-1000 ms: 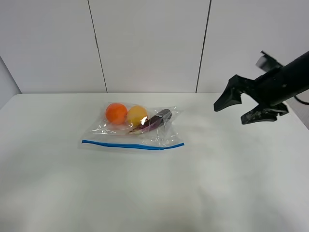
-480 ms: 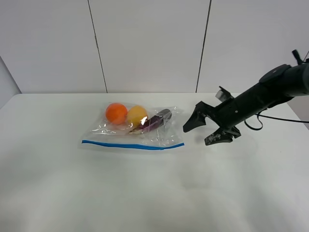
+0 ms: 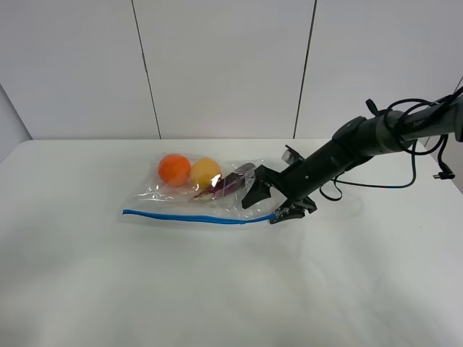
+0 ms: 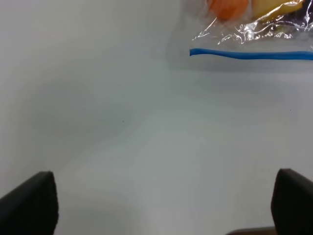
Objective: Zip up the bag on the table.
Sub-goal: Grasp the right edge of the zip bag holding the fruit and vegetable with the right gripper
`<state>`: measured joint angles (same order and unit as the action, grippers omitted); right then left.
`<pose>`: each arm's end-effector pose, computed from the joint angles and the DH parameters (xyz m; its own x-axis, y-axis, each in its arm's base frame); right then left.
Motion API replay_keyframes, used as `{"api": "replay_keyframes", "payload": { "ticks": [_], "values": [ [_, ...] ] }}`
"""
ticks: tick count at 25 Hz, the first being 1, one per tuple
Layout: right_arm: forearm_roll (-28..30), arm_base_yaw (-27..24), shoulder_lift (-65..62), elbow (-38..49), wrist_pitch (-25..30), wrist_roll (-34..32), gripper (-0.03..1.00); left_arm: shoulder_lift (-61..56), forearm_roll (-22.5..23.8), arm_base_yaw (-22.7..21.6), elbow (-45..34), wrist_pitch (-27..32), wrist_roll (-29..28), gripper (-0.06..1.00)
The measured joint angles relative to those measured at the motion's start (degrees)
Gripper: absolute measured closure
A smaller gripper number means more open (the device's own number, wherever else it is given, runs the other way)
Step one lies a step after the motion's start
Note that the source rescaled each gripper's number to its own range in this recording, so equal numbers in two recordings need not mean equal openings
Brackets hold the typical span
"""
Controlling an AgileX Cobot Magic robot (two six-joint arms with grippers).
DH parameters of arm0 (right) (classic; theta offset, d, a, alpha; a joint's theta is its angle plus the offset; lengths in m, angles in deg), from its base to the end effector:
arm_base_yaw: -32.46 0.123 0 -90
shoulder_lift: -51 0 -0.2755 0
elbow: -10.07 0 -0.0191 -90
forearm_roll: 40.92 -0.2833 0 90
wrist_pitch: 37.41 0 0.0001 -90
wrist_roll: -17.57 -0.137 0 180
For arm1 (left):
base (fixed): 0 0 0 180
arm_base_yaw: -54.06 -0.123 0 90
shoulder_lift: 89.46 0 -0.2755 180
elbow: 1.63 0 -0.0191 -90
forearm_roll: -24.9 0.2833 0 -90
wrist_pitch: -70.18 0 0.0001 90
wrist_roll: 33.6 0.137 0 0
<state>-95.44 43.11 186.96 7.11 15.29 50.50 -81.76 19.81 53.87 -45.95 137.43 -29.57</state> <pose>0.4118 0.1678 0.0324 -0.9927 -0.0863 -0.0843 -0.1205 0.7460 0.6549 0.0577 -0.0110 0.2826 -0.4849 0.0342 -0.8739 0.0856 0.9963 -0.0085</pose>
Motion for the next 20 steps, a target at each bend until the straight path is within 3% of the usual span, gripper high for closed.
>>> {"api": "replay_keyframes", "payload": {
  "ticks": [5, 12, 17, 20],
  "values": [
    [0.3, 0.8, 0.3, -0.3, -0.1, -0.2, 0.31, 0.0, 0.0, 0.0, 0.0, 0.0, 0.0, -0.06],
    [3.0, 0.7, 0.3, -0.3, 1.9, -1.1, 0.38, 0.0, 0.0, 0.0, 0.0, 0.0, 0.0, -0.06],
    [3.2, 0.7, 0.3, -0.3, 2.3, -1.1, 0.60, 0.0, 0.0, 0.0, 0.0, 0.0, 0.0, -0.06],
    [3.3, 0.7, 0.3, -0.3, 2.4, -1.1, 0.65, 0.0, 0.0, 0.0, 0.0, -0.1, 0.0, -0.06]
  ]
}}
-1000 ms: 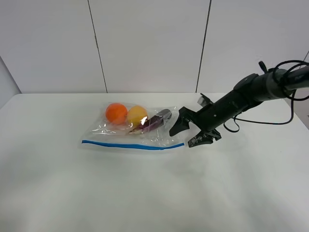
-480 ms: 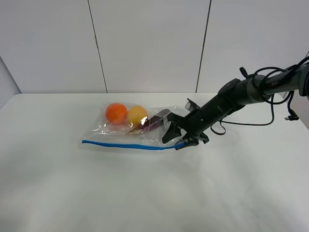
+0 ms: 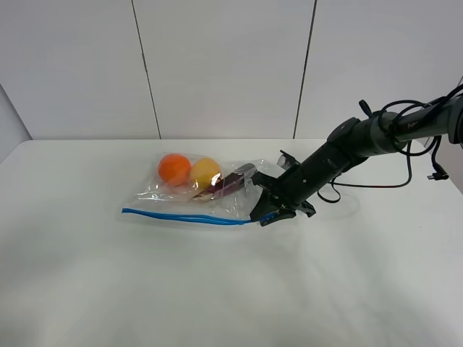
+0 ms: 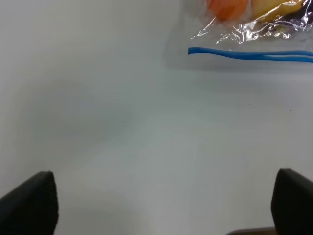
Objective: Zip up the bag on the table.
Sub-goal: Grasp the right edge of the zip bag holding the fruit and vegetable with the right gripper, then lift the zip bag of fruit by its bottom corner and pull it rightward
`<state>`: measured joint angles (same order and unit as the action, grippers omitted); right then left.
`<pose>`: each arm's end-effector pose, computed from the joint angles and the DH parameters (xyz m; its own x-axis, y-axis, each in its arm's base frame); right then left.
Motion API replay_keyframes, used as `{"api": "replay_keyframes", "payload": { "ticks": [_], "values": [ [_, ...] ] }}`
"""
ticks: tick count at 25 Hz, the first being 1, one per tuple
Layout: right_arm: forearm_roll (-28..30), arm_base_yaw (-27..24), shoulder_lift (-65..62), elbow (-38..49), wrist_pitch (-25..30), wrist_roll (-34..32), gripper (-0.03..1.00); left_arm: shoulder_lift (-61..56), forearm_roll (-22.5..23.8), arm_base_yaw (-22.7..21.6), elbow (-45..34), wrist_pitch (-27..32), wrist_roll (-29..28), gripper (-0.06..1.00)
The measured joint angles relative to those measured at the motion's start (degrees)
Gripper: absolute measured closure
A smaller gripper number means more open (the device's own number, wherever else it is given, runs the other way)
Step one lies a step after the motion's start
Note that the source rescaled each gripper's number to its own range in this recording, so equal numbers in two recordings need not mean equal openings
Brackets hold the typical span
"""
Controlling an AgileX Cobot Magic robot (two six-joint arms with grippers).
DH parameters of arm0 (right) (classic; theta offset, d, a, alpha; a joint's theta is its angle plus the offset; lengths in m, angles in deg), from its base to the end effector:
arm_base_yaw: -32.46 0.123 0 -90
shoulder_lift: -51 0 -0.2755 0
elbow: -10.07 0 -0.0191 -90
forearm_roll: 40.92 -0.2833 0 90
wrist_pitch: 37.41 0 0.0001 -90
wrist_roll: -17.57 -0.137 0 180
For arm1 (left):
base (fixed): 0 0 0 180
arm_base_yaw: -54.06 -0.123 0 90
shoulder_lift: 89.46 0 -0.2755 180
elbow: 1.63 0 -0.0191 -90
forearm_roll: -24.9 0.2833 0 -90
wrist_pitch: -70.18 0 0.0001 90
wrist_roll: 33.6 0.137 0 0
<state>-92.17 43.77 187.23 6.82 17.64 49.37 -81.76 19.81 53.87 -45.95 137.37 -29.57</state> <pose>0.4031 0.1700 0.0295 -0.9880 -0.1467 -0.0487 -0.1436 0.7539 0.6411 0.0578 -0.0110 0.2828 -0.4840 0.0341 -0.8744 0.0855 0.9963 -0.0085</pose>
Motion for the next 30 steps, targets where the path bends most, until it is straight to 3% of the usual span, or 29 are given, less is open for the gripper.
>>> {"api": "replay_keyframes", "payload": {
  "ticks": [3, 5, 7, 12, 22, 30],
  "values": [
    [0.0, 0.0, 0.0, 0.0, 0.0, 0.0, 0.77, 0.0, 0.0, 0.0, 0.0, 0.0, 0.0, -0.06],
    [0.0, 0.0, 0.0, 0.0, 0.0, 0.0, 0.91, 0.0, 0.0, 0.0, 0.0, 0.0, 0.0, -0.06],
    [0.0, 0.0, 0.0, -0.1, 0.1, 0.0, 0.96, 0.0, 0.0, 0.0, 0.0, 0.0, 0.0, -0.06],
    [-0.1, 0.0, 0.0, -0.6, 1.1, 0.0, 0.97, 0.0, 0.0, 0.0, 0.0, 0.0, 0.0, -0.06],
    [-4.0, 0.0, -1.0, -12.9, 11.1, -0.3, 0.97, 0.0, 0.0, 0.0, 0.0, 0.0, 0.0, -0.06],
    [-4.2, 0.0, -1.0, -15.5, 12.7, -1.8, 0.97, 0.0, 0.0, 0.0, 0.0, 0.0, 0.0, -0.06]
  ]
}}
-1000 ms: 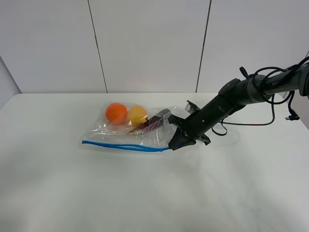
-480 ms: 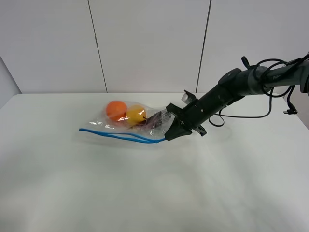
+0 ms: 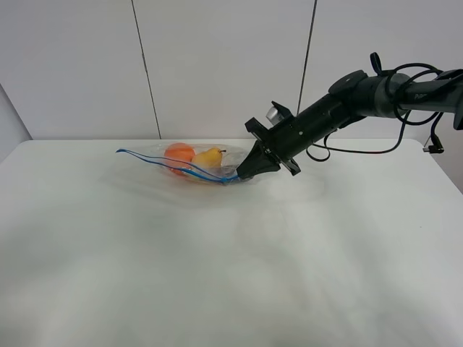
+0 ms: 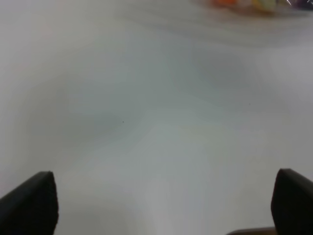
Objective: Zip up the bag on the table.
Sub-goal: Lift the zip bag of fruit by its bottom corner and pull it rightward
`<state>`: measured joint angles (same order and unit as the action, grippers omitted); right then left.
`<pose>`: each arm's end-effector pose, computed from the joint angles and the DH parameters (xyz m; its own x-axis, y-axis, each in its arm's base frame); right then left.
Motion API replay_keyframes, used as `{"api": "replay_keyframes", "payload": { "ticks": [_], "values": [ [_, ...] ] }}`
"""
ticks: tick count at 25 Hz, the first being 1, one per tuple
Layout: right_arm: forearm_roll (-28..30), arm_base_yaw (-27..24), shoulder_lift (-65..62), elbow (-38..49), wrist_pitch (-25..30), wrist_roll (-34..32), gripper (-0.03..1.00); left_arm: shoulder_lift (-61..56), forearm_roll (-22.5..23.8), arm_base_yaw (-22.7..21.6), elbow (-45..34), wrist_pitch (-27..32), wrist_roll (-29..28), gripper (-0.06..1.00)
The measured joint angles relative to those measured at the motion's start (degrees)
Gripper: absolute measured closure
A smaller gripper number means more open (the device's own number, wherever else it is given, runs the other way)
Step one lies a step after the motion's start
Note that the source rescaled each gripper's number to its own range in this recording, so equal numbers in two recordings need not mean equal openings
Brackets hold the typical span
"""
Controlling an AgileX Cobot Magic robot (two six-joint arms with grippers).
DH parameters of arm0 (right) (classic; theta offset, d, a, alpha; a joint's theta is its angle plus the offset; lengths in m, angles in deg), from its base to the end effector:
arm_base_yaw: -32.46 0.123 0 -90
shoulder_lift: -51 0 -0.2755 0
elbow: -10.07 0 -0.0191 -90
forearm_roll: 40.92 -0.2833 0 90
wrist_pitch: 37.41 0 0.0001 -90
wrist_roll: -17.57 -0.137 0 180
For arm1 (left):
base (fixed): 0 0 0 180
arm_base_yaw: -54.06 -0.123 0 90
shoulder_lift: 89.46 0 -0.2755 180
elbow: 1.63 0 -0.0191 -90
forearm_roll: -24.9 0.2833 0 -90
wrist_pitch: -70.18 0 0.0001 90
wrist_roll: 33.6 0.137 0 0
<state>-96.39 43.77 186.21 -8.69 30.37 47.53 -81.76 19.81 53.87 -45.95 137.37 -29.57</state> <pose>0.4423 0.1950 0.1206 -0.9624 -0.2059 -0.1774 -0.2677 0.6059 0.7491 0.0578 -0.0110 0.2828 -0.4840 0.0341 -0.8744 0.0855 0.9963 -0.0085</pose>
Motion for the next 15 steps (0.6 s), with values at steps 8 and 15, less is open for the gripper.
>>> {"api": "replay_keyframes", "payload": {
  "ticks": [8, 15],
  "values": [
    [0.0, 0.0, 0.0, 0.0, 0.0, -1.0, 0.97, 0.0, 0.0, 0.0, 0.0, 0.0, 0.0, -0.06],
    [0.0, 0.0, 0.0, 0.0, 0.0, -1.0, 0.97, 0.0, 0.0, 0.0, 0.0, 0.0, 0.0, -0.06]
  ]
}}
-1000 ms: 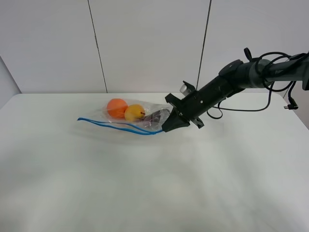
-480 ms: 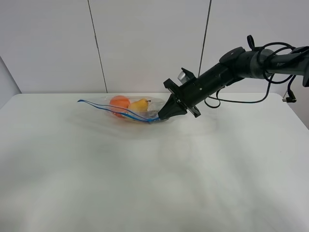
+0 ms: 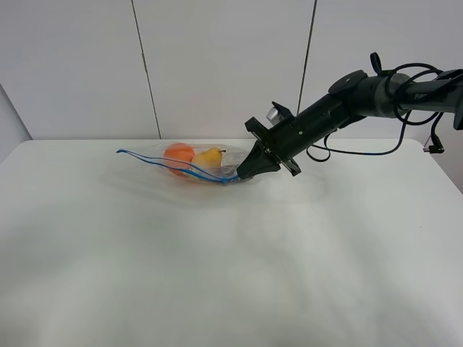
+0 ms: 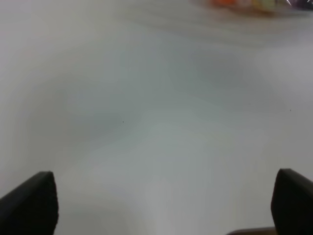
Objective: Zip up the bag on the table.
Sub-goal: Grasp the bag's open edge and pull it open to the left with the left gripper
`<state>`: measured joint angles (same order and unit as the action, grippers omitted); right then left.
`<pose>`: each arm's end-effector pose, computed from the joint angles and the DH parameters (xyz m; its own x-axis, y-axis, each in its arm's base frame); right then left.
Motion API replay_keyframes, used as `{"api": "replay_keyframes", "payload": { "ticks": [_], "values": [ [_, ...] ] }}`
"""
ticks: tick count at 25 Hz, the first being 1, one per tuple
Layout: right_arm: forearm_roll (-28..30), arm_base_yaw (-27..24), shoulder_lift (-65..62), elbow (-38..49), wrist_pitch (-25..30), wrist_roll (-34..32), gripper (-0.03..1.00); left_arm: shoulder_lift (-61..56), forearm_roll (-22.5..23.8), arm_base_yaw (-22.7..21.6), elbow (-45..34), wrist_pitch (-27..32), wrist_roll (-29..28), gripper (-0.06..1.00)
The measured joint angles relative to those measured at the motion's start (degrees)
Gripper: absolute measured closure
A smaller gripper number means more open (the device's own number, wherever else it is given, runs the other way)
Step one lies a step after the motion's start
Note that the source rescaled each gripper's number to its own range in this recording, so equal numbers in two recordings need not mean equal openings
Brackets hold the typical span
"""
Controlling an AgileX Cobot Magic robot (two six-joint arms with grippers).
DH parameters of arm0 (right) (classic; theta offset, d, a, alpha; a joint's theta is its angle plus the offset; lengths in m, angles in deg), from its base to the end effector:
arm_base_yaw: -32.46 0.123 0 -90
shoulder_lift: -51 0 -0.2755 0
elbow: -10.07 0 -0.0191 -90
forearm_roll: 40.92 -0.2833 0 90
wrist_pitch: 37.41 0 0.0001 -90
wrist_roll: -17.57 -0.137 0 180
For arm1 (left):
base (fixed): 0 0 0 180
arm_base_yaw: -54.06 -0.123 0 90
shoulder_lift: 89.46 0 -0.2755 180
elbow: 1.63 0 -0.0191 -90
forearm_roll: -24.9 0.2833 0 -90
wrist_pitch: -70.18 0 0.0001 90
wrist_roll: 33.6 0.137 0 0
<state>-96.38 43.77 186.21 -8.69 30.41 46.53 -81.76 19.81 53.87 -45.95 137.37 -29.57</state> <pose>0.4422 0.1950 0.1206 -0.9668 -0.1959 -0.1639 -0.2509 0.6093 0.7522 0.0578 -0.0110 0.2828 -0.4840 0.0341 -0.8744 0.0855 0.9963 -0.0085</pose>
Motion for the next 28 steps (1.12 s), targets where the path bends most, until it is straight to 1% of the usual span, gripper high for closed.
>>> {"api": "replay_keyframes", "payload": {
  "ticks": [9, 11, 14, 16, 18, 20, 22, 23, 25, 26, 28],
  "values": [
    [0.0, 0.0, 0.0, 0.0, 0.1, -0.2, 0.97, 0.0, 0.0, 0.0, 0.0, -0.1, 0.0, -0.06],
    [0.0, 0.0, 0.0, 0.0, 0.1, -0.3, 0.97, 0.6, 0.0, 0.0, 0.7, -0.9, 0.0, -0.06],
    [0.0, 0.0, 0.0, 0.0, 0.1, -0.4, 0.97, 5.8, 0.0, 0.0, 3.3, -5.1, 0.5, -0.06],
    [0.0, 0.0, 0.0, 0.0, 0.1, -0.5, 0.97, 11.4, 0.0, 0.0, 5.4, -9.5, 3.2, -0.06],
    [0.0, 0.0, 0.0, 0.0, 0.1, -0.5, 0.97, 16.9, 0.0, 0.0, 7.0, -15.4, 10.2, -0.06],
    [0.0, 0.0, 0.0, 0.0, 0.1, -0.5, 0.97, 22.3, 0.0, 0.0, 7.8, -21.7, 20.6, -0.06],
    [0.0, 0.0, 0.0, 0.0, 0.1, -0.6, 0.97, 27.8, 0.0, 0.0, 7.9, -28.3, 35.5, -0.06],
    [0.0, 0.0, 0.0, 0.0, 0.1, -0.6, 0.97, 30.0, 0.0, 0.0, 7.9, -30.6, 42.1, -0.06],
    [0.0, 0.0, 0.0, 0.0, 0.1, -0.6, 0.97, 35.3, 0.0, 0.0, 7.9, -35.2, 57.5, -0.06],
    [0.0, 0.0, 0.0, 0.0, 0.0, -0.6, 0.97, 37.4, 0.0, 0.0, 7.9, -37.2, 64.1, -0.06],
    [0.0, 0.0, 0.0, 0.0, -0.1, -0.6, 0.97, 42.7, -1.7, 0.0, 7.9, -40.4, 72.7, -0.06]
  ]
}}
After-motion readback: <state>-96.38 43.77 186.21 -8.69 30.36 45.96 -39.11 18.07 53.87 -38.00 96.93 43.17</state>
